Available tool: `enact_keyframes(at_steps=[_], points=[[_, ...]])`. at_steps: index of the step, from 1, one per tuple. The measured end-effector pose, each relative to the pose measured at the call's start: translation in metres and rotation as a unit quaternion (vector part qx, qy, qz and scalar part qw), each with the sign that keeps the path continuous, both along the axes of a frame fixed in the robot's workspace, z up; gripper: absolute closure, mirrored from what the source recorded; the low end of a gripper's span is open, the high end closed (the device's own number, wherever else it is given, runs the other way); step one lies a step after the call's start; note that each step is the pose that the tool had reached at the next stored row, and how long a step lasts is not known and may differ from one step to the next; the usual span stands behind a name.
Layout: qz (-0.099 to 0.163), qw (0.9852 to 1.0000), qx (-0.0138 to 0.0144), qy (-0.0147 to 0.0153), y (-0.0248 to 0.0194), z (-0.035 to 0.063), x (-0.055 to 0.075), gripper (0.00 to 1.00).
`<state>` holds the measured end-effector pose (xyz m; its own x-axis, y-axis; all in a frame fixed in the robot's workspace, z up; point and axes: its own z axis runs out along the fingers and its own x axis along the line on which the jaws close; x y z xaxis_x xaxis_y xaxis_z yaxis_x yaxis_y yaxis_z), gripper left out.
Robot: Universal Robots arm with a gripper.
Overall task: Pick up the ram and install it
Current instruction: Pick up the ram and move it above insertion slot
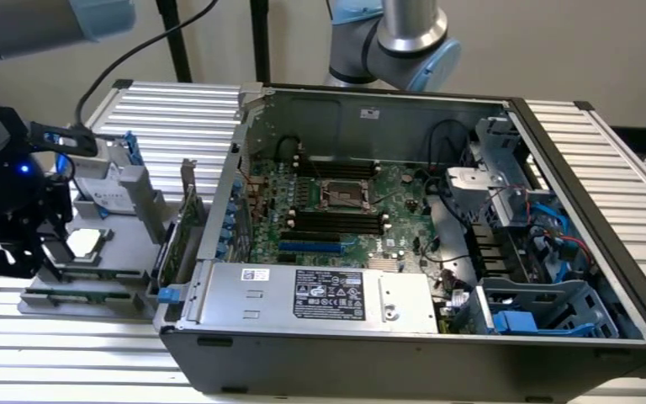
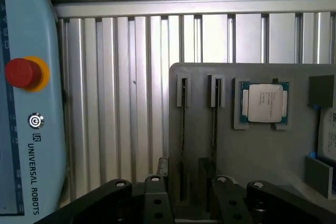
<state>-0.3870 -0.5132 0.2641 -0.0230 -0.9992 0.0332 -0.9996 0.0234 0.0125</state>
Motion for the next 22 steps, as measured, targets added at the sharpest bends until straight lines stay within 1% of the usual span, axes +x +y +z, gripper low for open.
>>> enact_keyframes(at_steps=[11,22], points=[[0.011,0.9999,0.0000,0.0000,0.0000,-0.0200,0.000,0.64],[0.016,0.9999,0.0001,-0.0001,0.0003,-0.0401,0.000,0.64]])
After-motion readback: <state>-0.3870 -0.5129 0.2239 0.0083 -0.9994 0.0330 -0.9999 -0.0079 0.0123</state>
